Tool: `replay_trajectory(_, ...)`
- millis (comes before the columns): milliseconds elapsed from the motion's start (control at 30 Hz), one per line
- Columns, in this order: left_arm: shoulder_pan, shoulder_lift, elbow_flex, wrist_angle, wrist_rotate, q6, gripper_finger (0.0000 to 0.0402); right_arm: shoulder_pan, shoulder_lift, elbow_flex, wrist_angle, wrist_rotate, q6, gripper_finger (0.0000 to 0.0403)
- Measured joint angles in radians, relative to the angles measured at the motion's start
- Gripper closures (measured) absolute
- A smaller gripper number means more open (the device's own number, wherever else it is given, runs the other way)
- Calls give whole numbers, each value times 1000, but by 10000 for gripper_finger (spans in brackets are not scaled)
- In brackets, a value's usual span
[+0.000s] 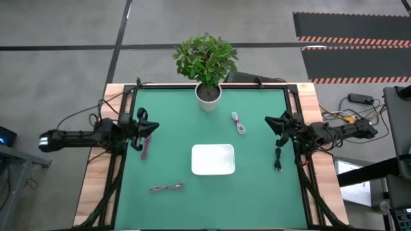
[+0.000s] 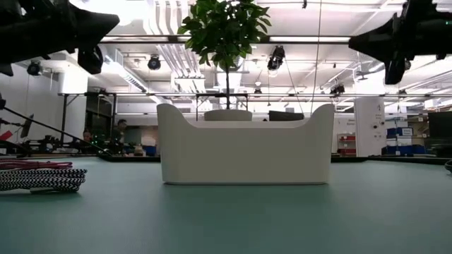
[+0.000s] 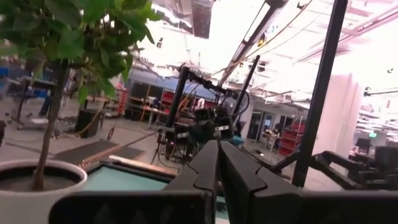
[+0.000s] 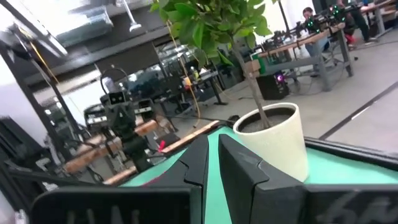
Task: Pick and place USB-C Cables
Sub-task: Put the white charger cable into the white bin
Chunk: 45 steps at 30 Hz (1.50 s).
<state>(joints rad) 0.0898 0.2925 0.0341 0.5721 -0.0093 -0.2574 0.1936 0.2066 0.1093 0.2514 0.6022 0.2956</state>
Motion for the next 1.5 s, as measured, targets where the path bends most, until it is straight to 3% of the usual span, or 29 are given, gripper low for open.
replay_trajectory(200, 0, 87, -7, 99, 0, -104, 402, -12, 115, 107, -1, 7, -61, 376)
replay_trajectory(400, 0, 184, -8, 177, -34, -102, 402, -52, 239, 245, -21, 27, -140, 376)
replay_trajectory(533, 0, 240, -8, 209, -102, -102, 402, -86, 318, 349, -98, 28, -151, 376)
replay_trajectory(967, 0, 365, -5, 275, -135, -104, 402, -204, 538, 563, -298, 15, -151, 376)
replay_trajectory(1233, 0, 401, -1, 288, -135, -104, 402, -285, 692, 685, -401, -149, -75, 376)
replay_trajectory(1500, 0, 426, -1, 286, -136, -102, 402, -370, 853, 863, -750, -241, 70, 376)
